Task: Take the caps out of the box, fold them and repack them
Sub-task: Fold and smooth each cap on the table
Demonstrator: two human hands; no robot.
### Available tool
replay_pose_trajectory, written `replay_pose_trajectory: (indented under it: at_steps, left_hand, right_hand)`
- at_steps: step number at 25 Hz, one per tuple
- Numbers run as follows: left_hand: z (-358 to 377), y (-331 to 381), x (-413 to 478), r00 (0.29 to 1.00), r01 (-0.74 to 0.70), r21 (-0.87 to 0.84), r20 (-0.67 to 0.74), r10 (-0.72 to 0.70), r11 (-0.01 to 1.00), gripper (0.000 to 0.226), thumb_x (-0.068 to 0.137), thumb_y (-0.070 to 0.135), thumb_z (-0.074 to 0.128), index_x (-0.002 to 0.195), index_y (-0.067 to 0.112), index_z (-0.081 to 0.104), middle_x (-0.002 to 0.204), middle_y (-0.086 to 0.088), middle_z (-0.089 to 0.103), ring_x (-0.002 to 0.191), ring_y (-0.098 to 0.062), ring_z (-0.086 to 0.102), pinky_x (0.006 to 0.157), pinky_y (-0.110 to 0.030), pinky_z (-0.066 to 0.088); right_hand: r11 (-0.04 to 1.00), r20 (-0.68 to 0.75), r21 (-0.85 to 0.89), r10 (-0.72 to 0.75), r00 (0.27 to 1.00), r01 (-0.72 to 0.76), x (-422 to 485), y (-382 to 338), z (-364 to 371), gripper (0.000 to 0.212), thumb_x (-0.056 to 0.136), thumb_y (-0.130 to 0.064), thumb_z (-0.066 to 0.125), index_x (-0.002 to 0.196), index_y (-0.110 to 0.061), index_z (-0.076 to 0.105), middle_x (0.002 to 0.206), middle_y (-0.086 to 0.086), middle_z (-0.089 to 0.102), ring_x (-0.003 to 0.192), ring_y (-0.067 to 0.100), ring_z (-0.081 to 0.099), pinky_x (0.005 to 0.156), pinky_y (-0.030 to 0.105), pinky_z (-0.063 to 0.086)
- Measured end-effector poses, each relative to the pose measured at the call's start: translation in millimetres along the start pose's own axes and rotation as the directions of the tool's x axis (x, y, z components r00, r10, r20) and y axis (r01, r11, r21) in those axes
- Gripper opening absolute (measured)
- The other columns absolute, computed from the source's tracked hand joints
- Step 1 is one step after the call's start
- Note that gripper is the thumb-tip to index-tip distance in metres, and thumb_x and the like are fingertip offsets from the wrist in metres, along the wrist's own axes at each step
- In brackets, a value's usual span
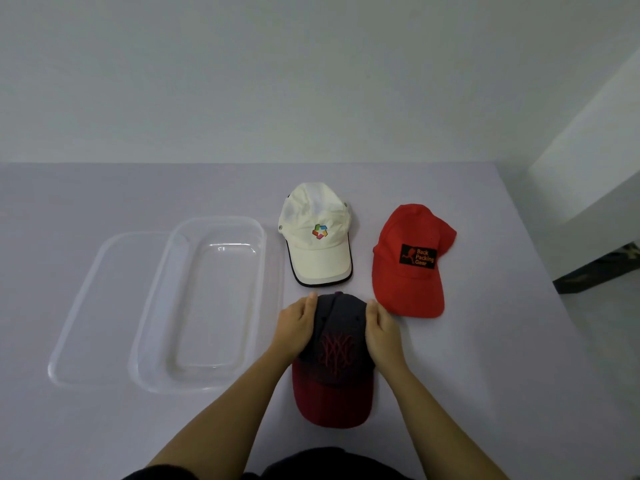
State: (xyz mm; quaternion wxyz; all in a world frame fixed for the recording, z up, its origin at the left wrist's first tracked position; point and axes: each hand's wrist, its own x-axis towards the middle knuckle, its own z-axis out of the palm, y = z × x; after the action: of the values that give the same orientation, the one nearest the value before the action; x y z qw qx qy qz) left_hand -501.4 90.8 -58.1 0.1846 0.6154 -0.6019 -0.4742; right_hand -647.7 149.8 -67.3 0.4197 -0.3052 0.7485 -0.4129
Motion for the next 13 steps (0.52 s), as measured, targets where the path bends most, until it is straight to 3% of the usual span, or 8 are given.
replay_pose_trajectory:
  at_steps: [2, 4, 6, 8, 10, 13]
  left_hand:
    - [2.4, -3.7, 4.5, 1.0, -0.026, 0.072, 0.017, 0.025, 0.997, 0.05, 0.1, 0.039, 0.032, 0.067, 0.005, 0.049, 0.064, -0.004, 0.05, 0.061, -0.013, 0.046, 0.061, -0.028, 0.037]
    - [7.2, -3.4, 5.3, 0.999, -0.031, 0.108, 0.015, 0.03, 0.994, 0.047, 0.1, 0.035, 0.033, 0.071, 0.003, 0.051, 0.064, -0.004, 0.05, 0.06, -0.013, 0.045, 0.058, -0.025, 0.035]
    - [13.5, 0.4, 0.8, 0.999, 0.014, 0.011, -0.049, -0.013, 1.0, 0.043, 0.1, 0.033, 0.033, 0.068, 0.007, 0.046, 0.062, -0.002, 0.045, 0.058, -0.012, 0.042, 0.056, -0.025, 0.034]
    - [18.0, 5.6, -3.7, 0.986, 0.07, -0.125, -0.14, -0.087, 0.99, 0.047, 0.1, 0.033, 0.033, 0.057, 0.013, 0.035, 0.055, 0.0, 0.037, 0.053, -0.012, 0.036, 0.055, -0.028, 0.032]
    - [18.5, 7.1, -2.5, 0.982, 0.088, -0.218, -0.146, -0.121, 0.972, 0.051, 0.1, 0.035, 0.034, 0.053, 0.015, 0.029, 0.051, 0.0, 0.032, 0.051, -0.013, 0.033, 0.052, -0.029, 0.03]
    - [8.7, 2.3, 9.4, 0.986, 0.149, -0.293, -0.028, -0.164, 0.944, 0.049, 0.098, 0.041, 0.035, 0.062, 0.01, 0.046, 0.06, -0.011, 0.044, 0.058, -0.019, 0.045, 0.055, -0.029, 0.039]
  right_hand:
    - [0.994, 0.097, -0.089, 0.075, 0.992, -0.066, 5.4, 4.4, -0.6, 0.039, 0.096, -0.048, 0.034, 0.094, -0.017, 0.059, 0.088, -0.005, 0.058, 0.089, 0.014, 0.055, 0.083, 0.032, 0.043]
    - [0.981, 0.175, -0.171, 0.124, 0.977, -0.094, 10.7, 6.7, -0.4, 0.047, 0.095, -0.051, 0.034, 0.116, -0.018, 0.059, 0.107, -0.004, 0.059, 0.104, 0.015, 0.054, 0.093, 0.032, 0.043]
    - [0.986, 0.211, -0.137, 0.125, 0.969, -0.097, 11.4, 4.3, 4.9, 0.05, 0.096, -0.049, 0.032, 0.122, -0.014, 0.057, 0.116, 0.002, 0.061, 0.107, 0.017, 0.056, 0.097, 0.033, 0.045]
    - [0.983, 0.214, 0.03, 0.17, 0.962, -0.181, 7.0, -2.6, 13.4, 0.05, 0.098, -0.047, 0.028, 0.116, -0.014, 0.061, 0.108, 0.003, 0.064, 0.102, 0.018, 0.059, 0.095, 0.033, 0.048]
    - [0.965, 0.163, 0.095, 0.228, 0.96, -0.246, 8.9, -5.4, 16.2, 0.053, 0.098, -0.048, 0.027, 0.106, -0.012, 0.065, 0.099, 0.002, 0.065, 0.098, 0.02, 0.062, 0.092, 0.035, 0.05]
    - [0.971, 0.086, 0.058, 0.228, 0.97, -0.233, 15.9, -10.2, 9.8, 0.051, 0.097, -0.045, 0.034, 0.07, -0.013, 0.063, 0.074, 0.003, 0.065, 0.075, 0.019, 0.063, 0.075, 0.033, 0.052]
